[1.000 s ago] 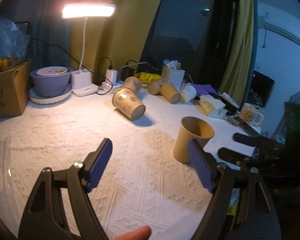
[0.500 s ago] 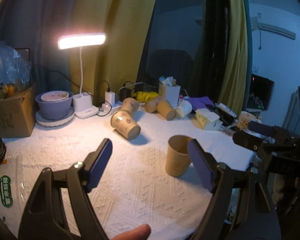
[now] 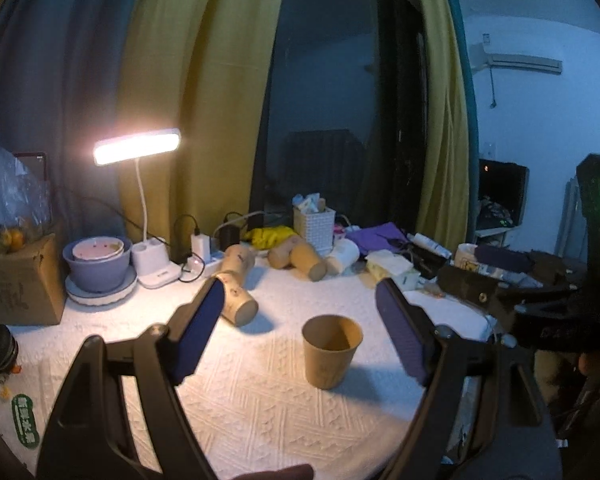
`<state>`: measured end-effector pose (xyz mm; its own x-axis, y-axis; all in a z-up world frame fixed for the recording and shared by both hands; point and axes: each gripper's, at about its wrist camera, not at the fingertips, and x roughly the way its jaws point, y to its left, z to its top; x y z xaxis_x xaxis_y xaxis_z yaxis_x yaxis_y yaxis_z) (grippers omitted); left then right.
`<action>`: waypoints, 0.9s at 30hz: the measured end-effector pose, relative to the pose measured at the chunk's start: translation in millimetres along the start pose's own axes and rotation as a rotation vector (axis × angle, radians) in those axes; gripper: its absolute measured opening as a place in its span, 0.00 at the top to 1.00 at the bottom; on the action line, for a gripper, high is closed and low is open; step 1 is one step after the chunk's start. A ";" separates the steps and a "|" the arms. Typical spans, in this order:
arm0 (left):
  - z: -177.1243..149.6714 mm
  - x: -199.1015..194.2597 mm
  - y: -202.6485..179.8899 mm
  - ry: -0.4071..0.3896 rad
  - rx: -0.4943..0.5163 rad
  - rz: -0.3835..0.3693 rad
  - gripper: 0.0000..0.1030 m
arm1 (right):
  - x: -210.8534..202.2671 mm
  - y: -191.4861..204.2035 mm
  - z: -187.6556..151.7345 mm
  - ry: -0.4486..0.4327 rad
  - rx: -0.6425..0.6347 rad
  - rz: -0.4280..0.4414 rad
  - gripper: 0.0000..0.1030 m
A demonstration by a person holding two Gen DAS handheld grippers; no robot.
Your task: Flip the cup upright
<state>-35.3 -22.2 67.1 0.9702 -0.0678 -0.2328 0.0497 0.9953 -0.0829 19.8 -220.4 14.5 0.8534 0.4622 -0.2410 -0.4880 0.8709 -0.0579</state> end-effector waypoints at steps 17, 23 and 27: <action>-10.6 7.2 15.3 0.033 -0.057 0.035 0.23 | 11.8 -7.7 -6.2 0.038 0.010 -0.006 0.18; -13.9 10.8 18.8 0.045 -0.070 0.028 0.23 | 16.1 -10.0 -7.1 0.053 0.021 0.001 0.18; -14.3 12.4 18.9 0.047 -0.071 0.023 0.23 | 17.6 -9.1 -7.6 0.056 0.020 0.004 0.18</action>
<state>-25.7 -5.2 48.8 0.9587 -0.0497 -0.2801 0.0089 0.9894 -0.1451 37.9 -221.5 3.4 0.8399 0.4557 -0.2949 -0.4867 0.8728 -0.0373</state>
